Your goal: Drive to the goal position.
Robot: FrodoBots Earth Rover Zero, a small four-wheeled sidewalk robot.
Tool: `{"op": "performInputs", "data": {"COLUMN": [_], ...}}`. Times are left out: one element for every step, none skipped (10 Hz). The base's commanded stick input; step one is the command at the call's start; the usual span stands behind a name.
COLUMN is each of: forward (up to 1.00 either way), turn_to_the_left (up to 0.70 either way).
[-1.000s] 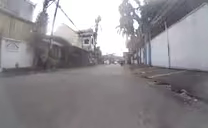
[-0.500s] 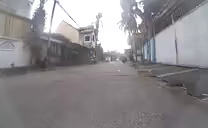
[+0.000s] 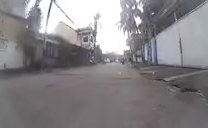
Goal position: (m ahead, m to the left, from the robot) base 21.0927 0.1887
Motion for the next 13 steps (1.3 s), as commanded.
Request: {"op": "performInputs", "data": {"forward": [1.00,1.00,1.00,1.00,1.00,1.00,1.00,1.00,1.00,1.00,1.00,1.00,1.00], "turn_to_the_left": [-0.40,-0.29,0.00,0.00,0.00,0.00,0.00,0.00,0.00,0.00,0.00,0.00,0.00]}}
